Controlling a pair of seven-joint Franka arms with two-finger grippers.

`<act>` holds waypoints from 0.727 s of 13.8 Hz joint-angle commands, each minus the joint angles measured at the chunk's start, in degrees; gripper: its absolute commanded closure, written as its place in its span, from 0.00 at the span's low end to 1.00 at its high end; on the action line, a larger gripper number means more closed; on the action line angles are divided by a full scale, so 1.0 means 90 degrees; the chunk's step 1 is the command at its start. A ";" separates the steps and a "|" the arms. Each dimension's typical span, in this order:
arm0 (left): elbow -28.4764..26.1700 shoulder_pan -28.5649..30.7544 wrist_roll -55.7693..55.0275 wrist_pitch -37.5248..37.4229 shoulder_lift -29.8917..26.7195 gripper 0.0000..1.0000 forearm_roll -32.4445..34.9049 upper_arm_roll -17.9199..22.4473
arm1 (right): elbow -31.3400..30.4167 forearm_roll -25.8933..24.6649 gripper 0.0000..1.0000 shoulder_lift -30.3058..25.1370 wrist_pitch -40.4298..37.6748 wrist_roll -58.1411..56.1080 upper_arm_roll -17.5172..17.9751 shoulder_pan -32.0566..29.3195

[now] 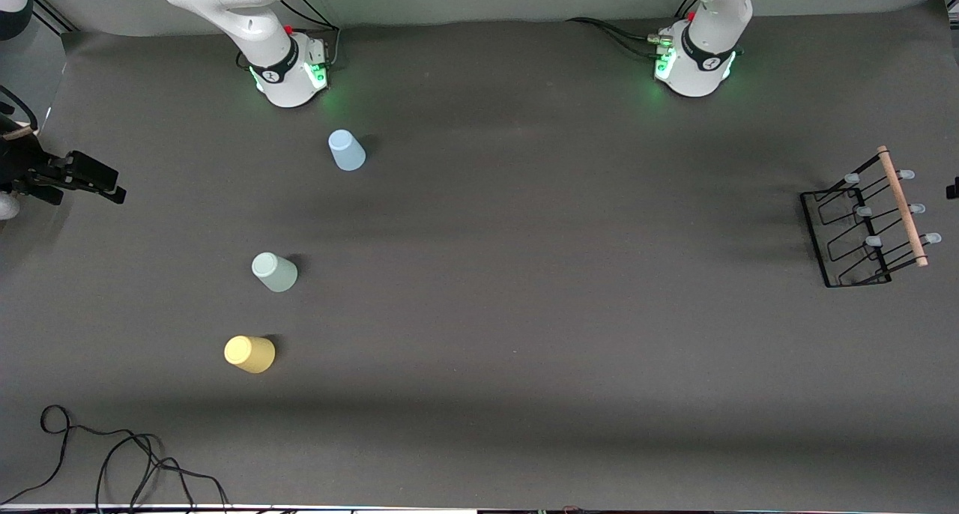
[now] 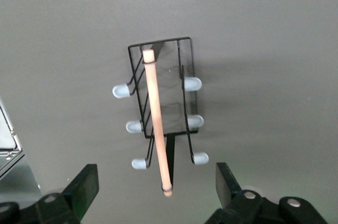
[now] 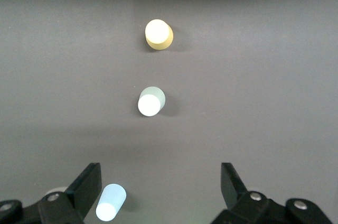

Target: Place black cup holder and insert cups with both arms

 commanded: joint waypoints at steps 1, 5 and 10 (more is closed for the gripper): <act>-0.0652 0.0265 0.0146 0.0645 -0.0146 0.02 -0.0171 -0.0056 | 0.0030 0.0085 0.00 -0.0044 -0.0107 0.0128 -0.0047 0.0059; -0.1218 0.0558 0.0146 0.1202 -0.0136 0.06 -0.0250 -0.0056 | 0.0011 0.0085 0.00 -0.0034 -0.0107 0.0128 -0.0047 0.0059; -0.1815 0.0579 0.0117 0.1877 -0.0107 0.10 -0.0377 -0.0056 | 0.0011 0.0085 0.00 -0.0014 -0.0117 0.0128 -0.0047 0.0059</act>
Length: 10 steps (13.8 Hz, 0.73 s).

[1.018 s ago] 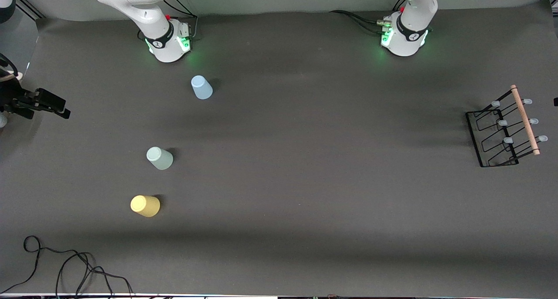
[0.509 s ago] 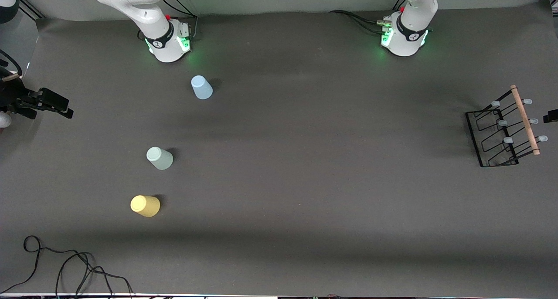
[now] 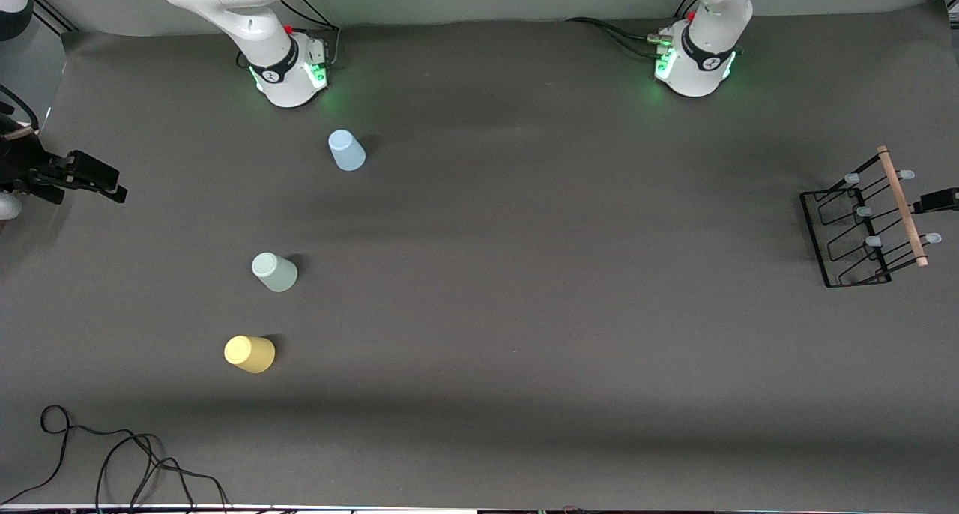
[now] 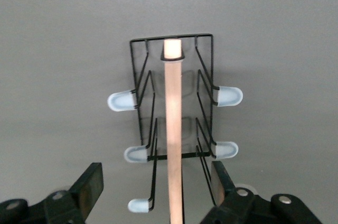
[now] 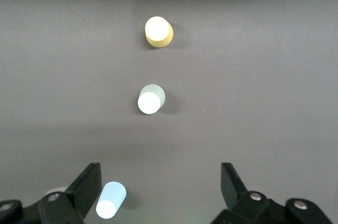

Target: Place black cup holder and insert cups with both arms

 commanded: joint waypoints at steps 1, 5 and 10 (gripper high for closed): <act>-0.0485 0.0056 0.0083 0.0402 -0.0171 0.10 -0.0132 -0.0049 | 0.0015 0.0085 0.00 -0.0017 -0.0052 0.0128 -0.0056 0.0059; -0.0906 0.0114 0.0083 0.0960 -0.0074 0.12 -0.0240 -0.0049 | 0.0006 0.0095 0.00 -0.0017 -0.0052 0.0128 -0.0047 0.0059; -0.0906 0.0105 0.0083 0.0873 -0.0034 0.78 -0.0240 -0.0049 | 0.0015 0.0095 0.00 -0.0008 -0.0052 0.0128 -0.0056 0.0059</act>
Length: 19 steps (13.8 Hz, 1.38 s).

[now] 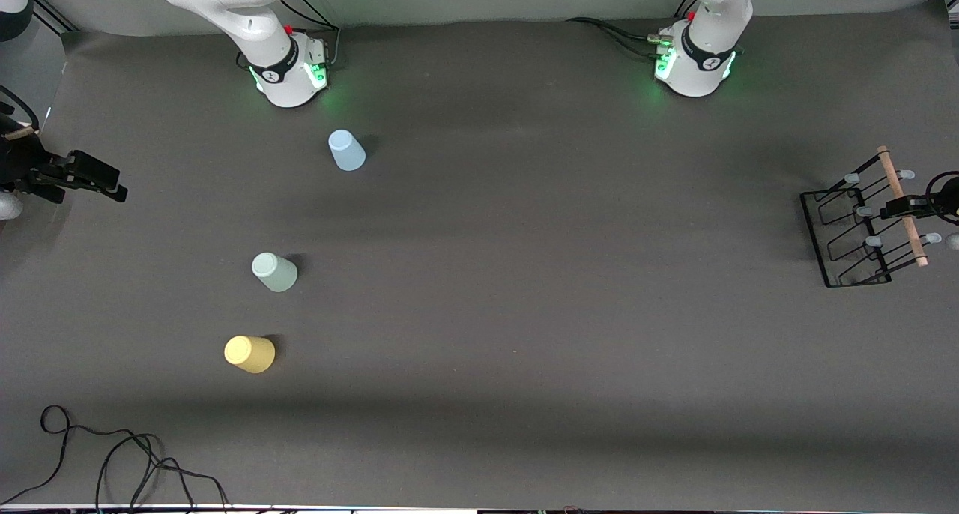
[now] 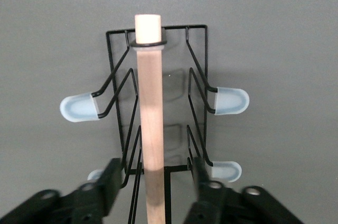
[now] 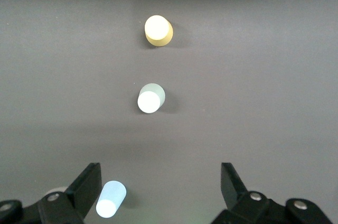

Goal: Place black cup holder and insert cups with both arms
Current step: 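Grasp the rack's wooden handle with the left gripper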

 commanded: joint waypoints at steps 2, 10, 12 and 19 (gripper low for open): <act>-0.0070 0.0068 0.0093 -0.0006 -0.0125 1.00 -0.0104 -0.0041 | 0.0016 0.0085 0.00 -0.0010 -0.0049 0.0128 -0.0053 0.0060; 0.0846 -0.0078 0.0054 -0.1507 -0.0428 1.00 -0.0426 -0.0226 | 0.0016 0.0095 0.00 -0.0040 -0.0117 0.0128 -0.0062 0.0059; 0.1101 -0.0360 0.0015 -0.1812 -0.0437 1.00 -0.0611 -0.0226 | 0.0016 0.0085 0.00 -0.0040 -0.0117 0.0128 -0.0062 0.0060; 0.1531 -0.2410 -0.1976 -0.2017 -0.0486 1.00 -0.0690 -0.0226 | 0.0016 0.0085 0.00 -0.0040 -0.0117 0.0128 -0.0062 0.0060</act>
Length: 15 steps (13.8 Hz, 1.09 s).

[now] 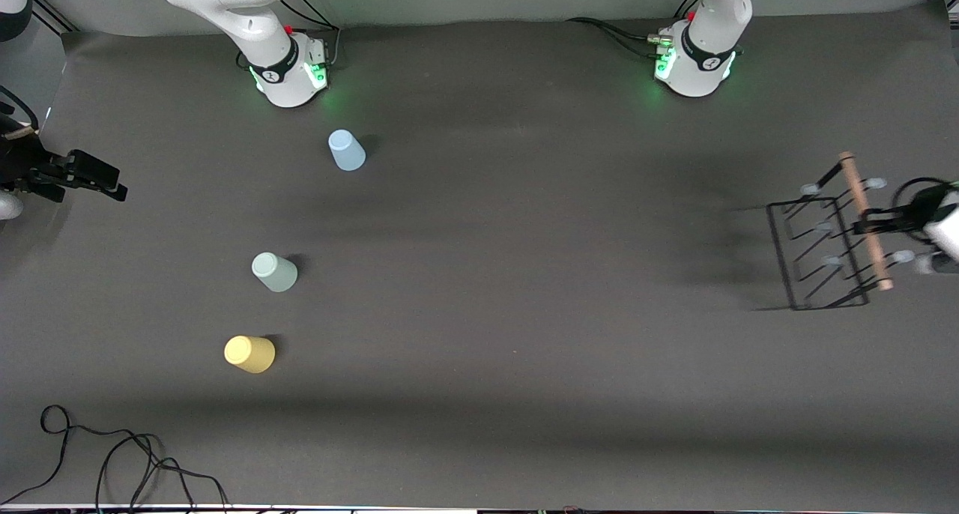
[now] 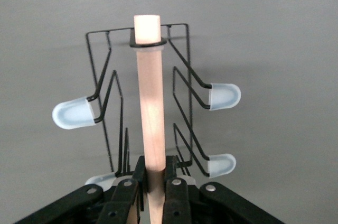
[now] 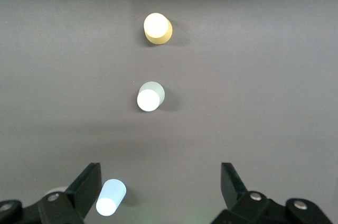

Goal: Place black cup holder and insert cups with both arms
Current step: 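Grasp the rack's wooden handle with the left gripper, then carry the rack to the table middle with the left gripper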

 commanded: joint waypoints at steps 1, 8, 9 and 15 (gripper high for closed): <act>0.0236 -0.0764 -0.0649 -0.0218 -0.0092 1.00 -0.0112 0.0110 | 0.0008 0.0085 0.00 -0.0030 -0.0073 0.0128 -0.0046 0.0060; 0.0411 -0.2464 -0.1772 0.0377 0.0132 1.00 -0.0708 0.0110 | 0.0008 0.0085 0.00 -0.0040 -0.0073 0.0128 -0.0046 0.0060; 0.0499 -0.2718 -0.1958 0.0397 0.0210 1.00 -0.0708 0.0110 | 0.0008 0.0095 0.00 -0.0030 -0.0073 0.0128 -0.0046 0.0060; 0.1513 -0.3978 -0.3754 0.0514 0.1126 1.00 -0.0621 0.0110 | 0.0008 0.0095 0.00 -0.0020 -0.0073 0.0128 -0.0056 0.0060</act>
